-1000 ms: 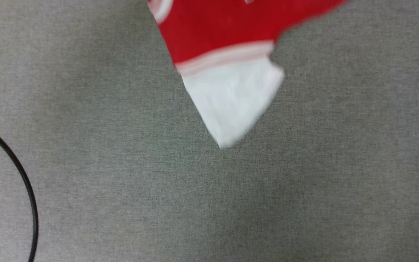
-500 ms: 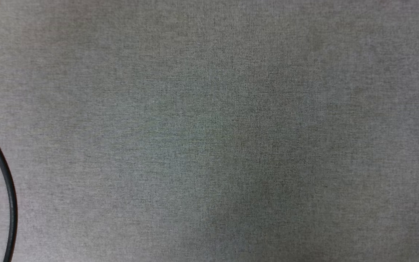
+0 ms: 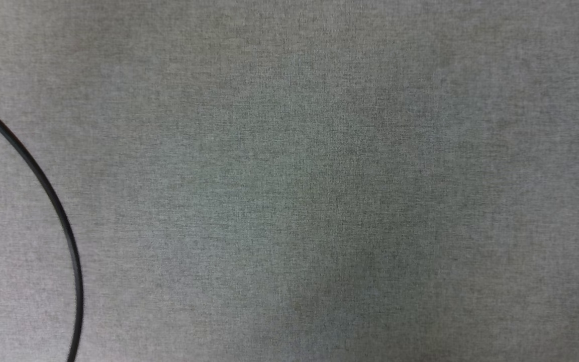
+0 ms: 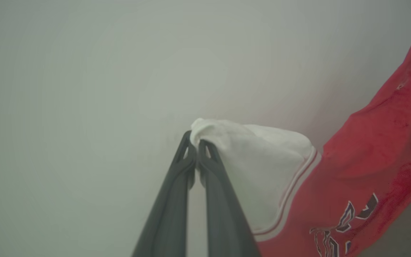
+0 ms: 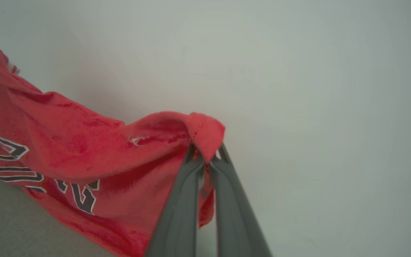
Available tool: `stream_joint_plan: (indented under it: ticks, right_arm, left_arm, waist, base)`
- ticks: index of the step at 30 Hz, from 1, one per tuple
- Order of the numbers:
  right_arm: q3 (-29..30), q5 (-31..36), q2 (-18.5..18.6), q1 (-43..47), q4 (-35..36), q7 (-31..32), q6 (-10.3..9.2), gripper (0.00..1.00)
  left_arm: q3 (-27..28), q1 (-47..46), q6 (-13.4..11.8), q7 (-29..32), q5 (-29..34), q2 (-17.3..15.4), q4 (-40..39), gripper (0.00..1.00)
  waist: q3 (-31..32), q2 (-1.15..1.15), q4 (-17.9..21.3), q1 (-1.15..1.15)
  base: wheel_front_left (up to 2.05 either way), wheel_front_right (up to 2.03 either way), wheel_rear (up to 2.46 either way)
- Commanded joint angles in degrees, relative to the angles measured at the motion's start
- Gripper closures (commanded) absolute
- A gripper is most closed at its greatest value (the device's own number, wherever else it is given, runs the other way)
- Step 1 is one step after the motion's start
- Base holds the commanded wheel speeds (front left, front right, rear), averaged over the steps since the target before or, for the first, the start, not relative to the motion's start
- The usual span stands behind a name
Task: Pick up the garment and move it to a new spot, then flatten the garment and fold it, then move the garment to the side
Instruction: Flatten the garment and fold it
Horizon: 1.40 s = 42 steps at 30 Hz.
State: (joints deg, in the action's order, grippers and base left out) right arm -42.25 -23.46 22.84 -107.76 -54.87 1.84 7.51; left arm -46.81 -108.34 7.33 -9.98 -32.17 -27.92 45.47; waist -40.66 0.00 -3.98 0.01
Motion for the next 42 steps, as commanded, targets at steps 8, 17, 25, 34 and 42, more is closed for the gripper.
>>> stream_joint_plan:
  ticks: [8,17,25,34,42]
  right_arm:
    - [-4.77,-6.22,-1.70,13.64,-1.68,-5.03,-0.04,1.00]
    - [-12.29,-14.85,2.93,36.47,3.98,-9.54,-0.04,1.00]
    - [-17.96,-20.05,8.61,52.45,10.24,-9.56,-0.04,1.00]
    - [-19.16,-25.09,16.43,68.70,18.53,-9.88,-0.04,1.00]
    - [-15.71,-27.23,20.09,83.84,23.36,-10.82,-0.04,1.00]
  left_arm:
    - [-0.67,16.72,-0.88,-4.35,-3.22,-1.39,-1.27,1.00]
    - [1.65,49.72,-10.99,-5.30,-7.22,-6.74,-19.04,1.00]
    - [1.96,74.37,-18.02,-5.33,-11.25,-11.06,-31.48,1.00]
    - [-0.35,95.43,-21.85,-5.34,-15.53,-11.94,-38.76,1.00]
    - [-2.33,107.53,-23.93,-5.30,-19.96,-12.16,-41.09,1.00]
  waist:
    - [5.67,0.00,0.23,-0.01]
    - [17.17,0.00,-0.22,-0.01]
    - [25.00,0.00,0.15,-0.01]
    - [32.57,0.00,0.30,-0.01]
    - [38.19,0.00,0.31,-0.01]
  base:
    - [0.00,0.00,0.00]
    - [0.00,0.00,0.00]
    - [0.00,0.00,0.00]
    - [0.00,0.00,0.00]
    - [0.00,0.00,0.00]
